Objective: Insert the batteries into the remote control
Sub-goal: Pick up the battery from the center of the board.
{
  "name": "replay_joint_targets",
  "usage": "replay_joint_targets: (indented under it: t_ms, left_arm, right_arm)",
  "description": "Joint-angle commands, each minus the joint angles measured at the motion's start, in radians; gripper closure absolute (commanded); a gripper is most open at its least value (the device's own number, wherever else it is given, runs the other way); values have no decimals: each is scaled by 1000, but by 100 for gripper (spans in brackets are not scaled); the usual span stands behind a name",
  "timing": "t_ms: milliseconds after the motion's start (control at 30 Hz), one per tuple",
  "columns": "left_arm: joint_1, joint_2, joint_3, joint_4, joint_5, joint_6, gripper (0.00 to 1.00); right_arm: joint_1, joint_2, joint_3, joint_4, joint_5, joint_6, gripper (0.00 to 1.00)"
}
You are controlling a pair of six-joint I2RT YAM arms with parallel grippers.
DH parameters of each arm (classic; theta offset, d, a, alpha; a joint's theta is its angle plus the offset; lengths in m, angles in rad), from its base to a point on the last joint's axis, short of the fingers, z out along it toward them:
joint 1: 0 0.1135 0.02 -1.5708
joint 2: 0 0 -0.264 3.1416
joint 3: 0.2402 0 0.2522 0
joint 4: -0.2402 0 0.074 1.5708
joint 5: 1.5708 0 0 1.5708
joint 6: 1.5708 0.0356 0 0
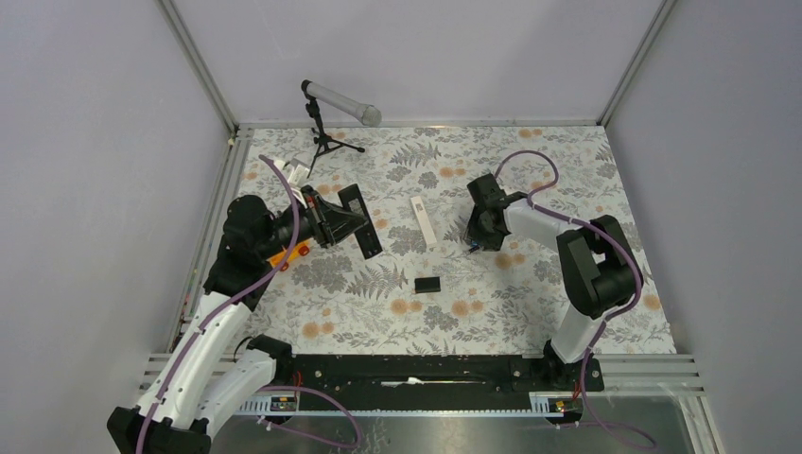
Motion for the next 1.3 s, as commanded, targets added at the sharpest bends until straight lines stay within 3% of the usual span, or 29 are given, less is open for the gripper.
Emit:
replay_joint_targets:
  t_ms: [0,167,400,500,633,933,1267]
  left_arm:
    - [16,-3,0,68,21,5,100]
    - [50,-9,2,67,34,15,100]
    - [105,43,37,53,177,36,100]
    - [123,66,54,42,196,41,100]
    - [155,74,63,46,197,42,100]
    - [221,83,75,53,227,41,100]
    - [246,90,60,102,249,3,100]
  right_arm:
    - [1,-83,14,25,25,-84,45]
    - [2,-128,22,106,-121,-350,41]
    - [65,-152,17,113,-392,-878,41]
    - [104,-140,26,56,-418,-1070,41]
    - [145,-92,77,-81,-340,-1281,41]
    - [168,-7,111,-117,-201,-1431,42]
    - [167,64,172,-192,-206,-1493,42]
